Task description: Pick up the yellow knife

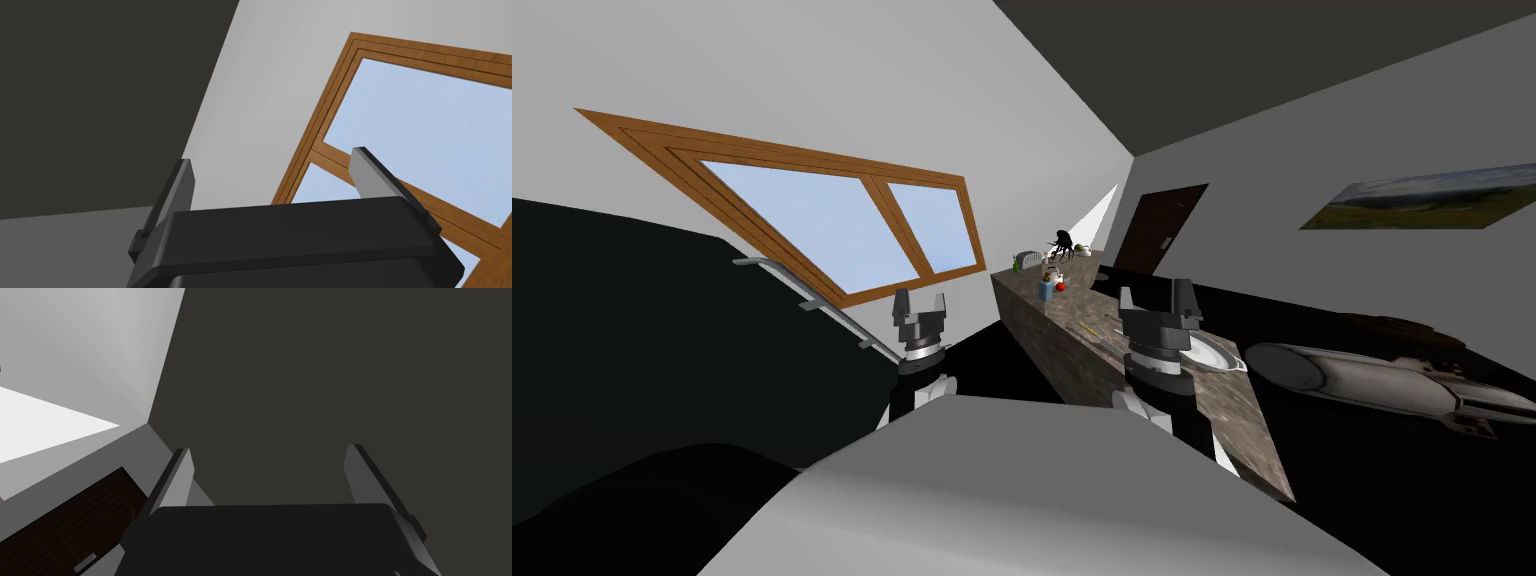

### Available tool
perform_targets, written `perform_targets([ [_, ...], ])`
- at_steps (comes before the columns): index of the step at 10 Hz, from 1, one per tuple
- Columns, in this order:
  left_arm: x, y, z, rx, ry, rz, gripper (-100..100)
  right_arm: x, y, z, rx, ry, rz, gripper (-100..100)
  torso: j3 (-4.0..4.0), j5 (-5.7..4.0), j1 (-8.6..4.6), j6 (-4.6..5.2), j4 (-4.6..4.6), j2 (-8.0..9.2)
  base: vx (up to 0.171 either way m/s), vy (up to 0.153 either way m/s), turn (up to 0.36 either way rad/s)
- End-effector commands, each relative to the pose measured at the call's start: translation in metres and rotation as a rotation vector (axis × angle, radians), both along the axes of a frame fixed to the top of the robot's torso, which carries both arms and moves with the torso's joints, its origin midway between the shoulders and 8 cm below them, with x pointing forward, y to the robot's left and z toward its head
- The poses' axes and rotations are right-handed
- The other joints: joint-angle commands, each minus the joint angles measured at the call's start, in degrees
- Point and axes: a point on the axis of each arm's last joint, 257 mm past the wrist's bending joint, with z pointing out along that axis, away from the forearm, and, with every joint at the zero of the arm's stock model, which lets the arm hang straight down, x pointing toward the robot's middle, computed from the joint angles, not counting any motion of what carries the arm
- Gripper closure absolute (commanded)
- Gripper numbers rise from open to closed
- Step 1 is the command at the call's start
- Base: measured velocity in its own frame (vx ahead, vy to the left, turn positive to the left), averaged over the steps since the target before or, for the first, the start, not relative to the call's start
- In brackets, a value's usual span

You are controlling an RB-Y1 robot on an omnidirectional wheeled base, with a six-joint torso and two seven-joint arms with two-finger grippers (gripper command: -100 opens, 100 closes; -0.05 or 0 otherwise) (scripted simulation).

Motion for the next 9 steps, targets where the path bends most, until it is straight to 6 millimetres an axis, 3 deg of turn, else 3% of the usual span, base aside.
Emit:
perform_targets([
  [1,0.000,0.000,0.000,0.000,0.000,0.000,0,0.002,0.001,-0.007,-0.029,0.020,0.006,-100,0.00,0.00,0.00,0.00,0.00,0.00,0.002,-0.002,0.013],
  [6,0.000,0.000,0.000,0.000,0.000,0.000,0,0.015,-0.009,-0.062,-0.180,0.160,0.009,-100,-0.02,-0.02,-0.07,0.00,-0.01,-0.03,0.008,-0.005,0.038],
  [9,0.000,0.000,0.000,0.000,0.000,0.000,0,0.017,-0.012,-0.078,-0.235,0.203,0.016,-100,-0.01,-0.01,-0.02,0.00,0.00,-0.02,0.006,0.000,0.024],
])
